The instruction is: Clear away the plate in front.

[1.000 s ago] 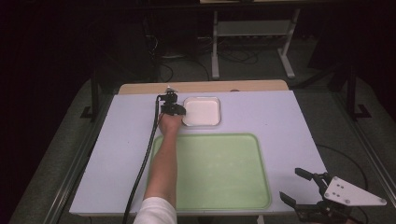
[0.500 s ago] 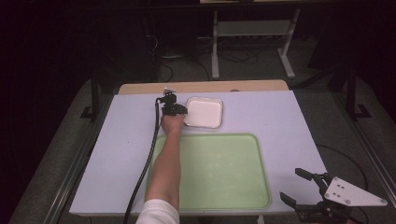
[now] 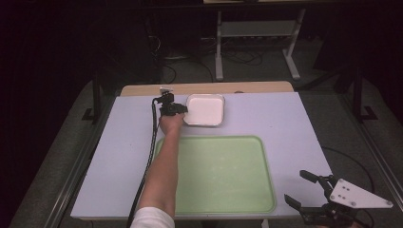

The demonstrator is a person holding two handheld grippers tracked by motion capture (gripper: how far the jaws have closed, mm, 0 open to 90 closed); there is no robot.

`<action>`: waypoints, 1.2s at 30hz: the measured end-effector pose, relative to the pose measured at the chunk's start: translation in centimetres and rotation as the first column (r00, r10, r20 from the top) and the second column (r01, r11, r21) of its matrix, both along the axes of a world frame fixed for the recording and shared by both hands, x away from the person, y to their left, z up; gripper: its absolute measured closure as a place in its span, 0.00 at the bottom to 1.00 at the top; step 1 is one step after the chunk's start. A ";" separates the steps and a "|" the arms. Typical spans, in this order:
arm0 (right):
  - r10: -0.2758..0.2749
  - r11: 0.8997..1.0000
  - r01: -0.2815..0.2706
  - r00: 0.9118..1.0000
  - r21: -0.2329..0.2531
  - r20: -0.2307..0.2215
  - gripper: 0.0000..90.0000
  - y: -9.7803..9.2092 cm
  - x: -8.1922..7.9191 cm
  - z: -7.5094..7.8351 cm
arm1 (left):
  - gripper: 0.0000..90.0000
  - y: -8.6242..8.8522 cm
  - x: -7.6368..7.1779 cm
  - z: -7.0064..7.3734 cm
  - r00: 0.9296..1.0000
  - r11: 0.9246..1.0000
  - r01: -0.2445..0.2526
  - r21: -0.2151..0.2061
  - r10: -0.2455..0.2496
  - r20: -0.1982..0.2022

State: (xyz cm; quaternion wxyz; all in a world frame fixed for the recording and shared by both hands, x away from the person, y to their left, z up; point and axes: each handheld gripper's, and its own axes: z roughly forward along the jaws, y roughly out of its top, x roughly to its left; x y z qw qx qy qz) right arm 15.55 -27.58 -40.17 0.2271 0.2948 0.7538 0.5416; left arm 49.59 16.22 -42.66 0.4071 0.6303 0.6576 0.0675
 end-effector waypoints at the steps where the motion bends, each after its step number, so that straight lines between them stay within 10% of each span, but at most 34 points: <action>1: 0.001 1.000 -0.001 1.000 0.003 -0.001 0.15 0.0 0.0 0.0 | 0.99 0.1 -0.1 0.2 1.000 1.000 0.000 -0.005 0.000 0.004; 36: -0.003 1.000 0.003 1.000 -0.014 -0.020 0.15 0.6 0.7 -0.2 | 0.99 3.7 -5.3 3.4 0.996 0.992 -0.024 -0.124 0.035 0.087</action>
